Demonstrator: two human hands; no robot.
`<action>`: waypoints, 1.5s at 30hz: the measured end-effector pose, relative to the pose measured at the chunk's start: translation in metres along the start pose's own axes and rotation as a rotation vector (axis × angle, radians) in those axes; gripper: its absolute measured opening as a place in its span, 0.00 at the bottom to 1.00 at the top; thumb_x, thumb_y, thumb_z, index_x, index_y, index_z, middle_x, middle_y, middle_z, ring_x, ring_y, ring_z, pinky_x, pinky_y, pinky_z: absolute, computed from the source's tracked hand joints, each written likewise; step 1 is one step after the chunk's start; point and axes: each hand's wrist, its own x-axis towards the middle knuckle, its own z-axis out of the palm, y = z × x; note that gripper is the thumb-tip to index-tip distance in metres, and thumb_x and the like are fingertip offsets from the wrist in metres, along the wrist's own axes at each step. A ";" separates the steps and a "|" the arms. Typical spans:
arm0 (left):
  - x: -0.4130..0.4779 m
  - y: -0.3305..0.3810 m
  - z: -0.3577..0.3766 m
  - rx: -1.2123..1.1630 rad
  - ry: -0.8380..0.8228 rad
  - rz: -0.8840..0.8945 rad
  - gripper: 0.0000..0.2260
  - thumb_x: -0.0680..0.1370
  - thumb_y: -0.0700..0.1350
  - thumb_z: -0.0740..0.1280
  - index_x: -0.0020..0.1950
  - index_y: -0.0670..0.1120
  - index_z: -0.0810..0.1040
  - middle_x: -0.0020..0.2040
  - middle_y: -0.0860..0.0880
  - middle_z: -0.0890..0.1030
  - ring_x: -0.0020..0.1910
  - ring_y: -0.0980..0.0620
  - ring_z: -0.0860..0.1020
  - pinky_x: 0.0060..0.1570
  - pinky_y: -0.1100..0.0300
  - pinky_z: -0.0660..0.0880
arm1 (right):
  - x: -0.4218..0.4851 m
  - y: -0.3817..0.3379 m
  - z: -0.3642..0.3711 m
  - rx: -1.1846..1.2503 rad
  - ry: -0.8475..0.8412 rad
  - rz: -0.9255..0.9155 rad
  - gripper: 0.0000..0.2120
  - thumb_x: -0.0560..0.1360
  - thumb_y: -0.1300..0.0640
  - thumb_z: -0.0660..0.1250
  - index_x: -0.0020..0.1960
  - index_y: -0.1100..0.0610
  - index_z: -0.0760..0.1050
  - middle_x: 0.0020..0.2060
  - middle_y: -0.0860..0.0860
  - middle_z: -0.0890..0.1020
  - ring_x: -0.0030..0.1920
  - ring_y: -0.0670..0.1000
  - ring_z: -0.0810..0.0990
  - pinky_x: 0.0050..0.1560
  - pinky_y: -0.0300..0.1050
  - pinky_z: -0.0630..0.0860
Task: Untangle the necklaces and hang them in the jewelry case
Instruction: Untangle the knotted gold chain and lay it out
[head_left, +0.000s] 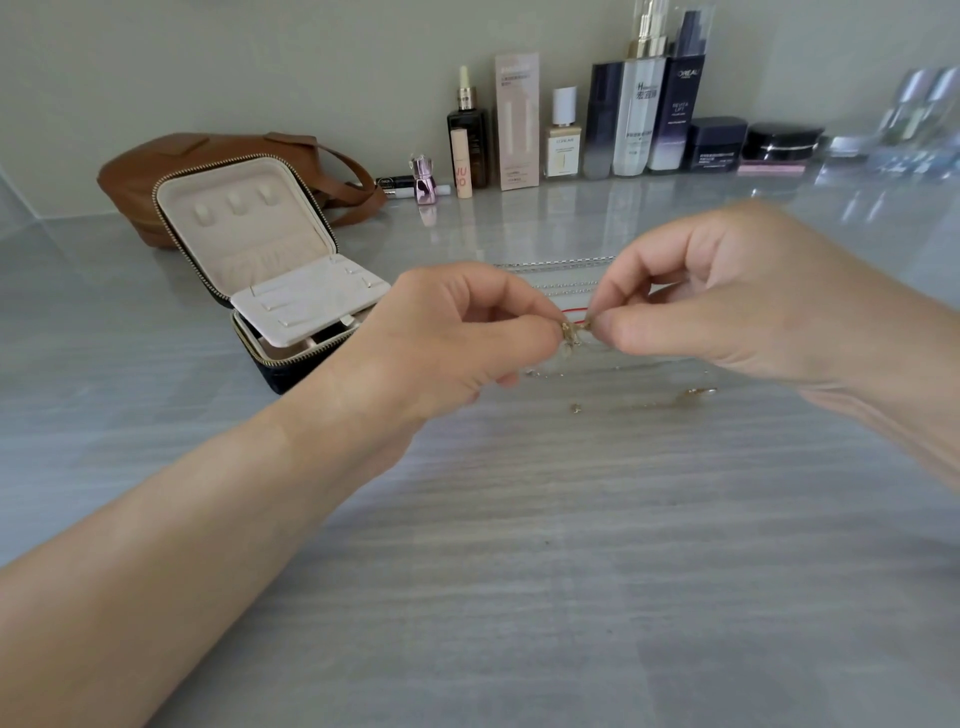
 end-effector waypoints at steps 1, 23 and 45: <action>0.000 0.000 -0.001 -0.011 -0.006 -0.019 0.08 0.69 0.39 0.71 0.31 0.50 0.79 0.26 0.55 0.75 0.25 0.59 0.71 0.26 0.66 0.65 | 0.000 0.001 0.000 0.002 -0.004 -0.007 0.02 0.60 0.57 0.70 0.33 0.53 0.81 0.26 0.46 0.77 0.28 0.42 0.71 0.34 0.35 0.67; 0.000 -0.005 0.003 0.036 -0.047 0.053 0.02 0.65 0.44 0.73 0.33 0.50 0.83 0.31 0.54 0.78 0.27 0.60 0.70 0.26 0.69 0.66 | 0.000 0.004 0.001 0.030 -0.026 -0.051 0.02 0.62 0.59 0.71 0.34 0.54 0.81 0.28 0.52 0.76 0.30 0.45 0.70 0.35 0.42 0.66; 0.003 0.002 -0.006 0.015 -0.010 -0.080 0.05 0.69 0.41 0.70 0.33 0.48 0.83 0.31 0.52 0.78 0.29 0.57 0.72 0.30 0.62 0.67 | 0.001 0.004 -0.005 0.045 0.011 0.047 0.01 0.63 0.58 0.68 0.34 0.55 0.78 0.22 0.46 0.70 0.23 0.42 0.64 0.30 0.39 0.61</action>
